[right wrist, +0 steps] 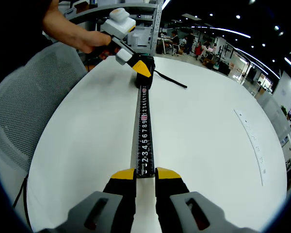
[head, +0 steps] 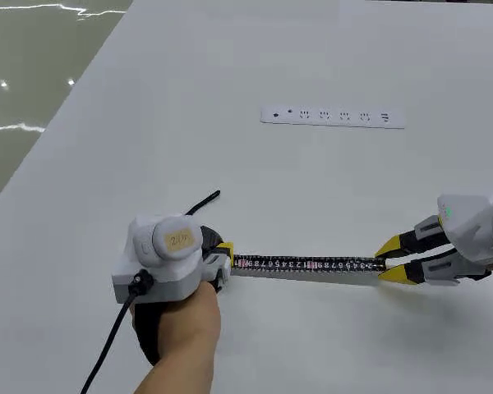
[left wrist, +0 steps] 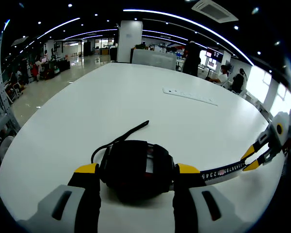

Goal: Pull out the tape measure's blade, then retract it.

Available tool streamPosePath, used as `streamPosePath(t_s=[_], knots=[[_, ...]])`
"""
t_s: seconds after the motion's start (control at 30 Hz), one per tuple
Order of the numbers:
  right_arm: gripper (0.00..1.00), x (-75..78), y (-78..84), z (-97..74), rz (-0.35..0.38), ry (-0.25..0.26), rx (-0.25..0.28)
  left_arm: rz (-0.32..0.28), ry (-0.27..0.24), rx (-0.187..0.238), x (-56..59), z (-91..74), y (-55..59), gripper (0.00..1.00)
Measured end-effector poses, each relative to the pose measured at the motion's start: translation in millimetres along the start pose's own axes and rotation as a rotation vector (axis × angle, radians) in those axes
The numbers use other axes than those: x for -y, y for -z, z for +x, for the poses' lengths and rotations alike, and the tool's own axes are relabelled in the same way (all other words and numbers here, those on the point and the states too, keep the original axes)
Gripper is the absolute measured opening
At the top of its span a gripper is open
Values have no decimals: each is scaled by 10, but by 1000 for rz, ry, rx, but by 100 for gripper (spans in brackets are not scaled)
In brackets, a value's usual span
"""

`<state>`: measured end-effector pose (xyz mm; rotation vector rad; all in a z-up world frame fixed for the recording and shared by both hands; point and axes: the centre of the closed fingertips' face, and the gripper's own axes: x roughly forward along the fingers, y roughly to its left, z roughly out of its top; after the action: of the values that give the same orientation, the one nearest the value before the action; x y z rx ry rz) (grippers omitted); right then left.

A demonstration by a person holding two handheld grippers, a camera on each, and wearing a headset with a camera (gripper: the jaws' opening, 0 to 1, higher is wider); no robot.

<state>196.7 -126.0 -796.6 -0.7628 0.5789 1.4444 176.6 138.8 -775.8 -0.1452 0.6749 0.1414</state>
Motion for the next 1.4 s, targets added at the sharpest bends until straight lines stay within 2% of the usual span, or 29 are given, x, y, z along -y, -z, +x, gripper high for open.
streamPosePath(t_s=[1.27, 1.4], knots=[[14, 10, -70, 25, -6, -4, 8, -22, 14, -7, -12, -39, -14, 56], [14, 11, -81, 26, -7, -4, 9, -25, 16, -8, -35, 0, -13, 56]])
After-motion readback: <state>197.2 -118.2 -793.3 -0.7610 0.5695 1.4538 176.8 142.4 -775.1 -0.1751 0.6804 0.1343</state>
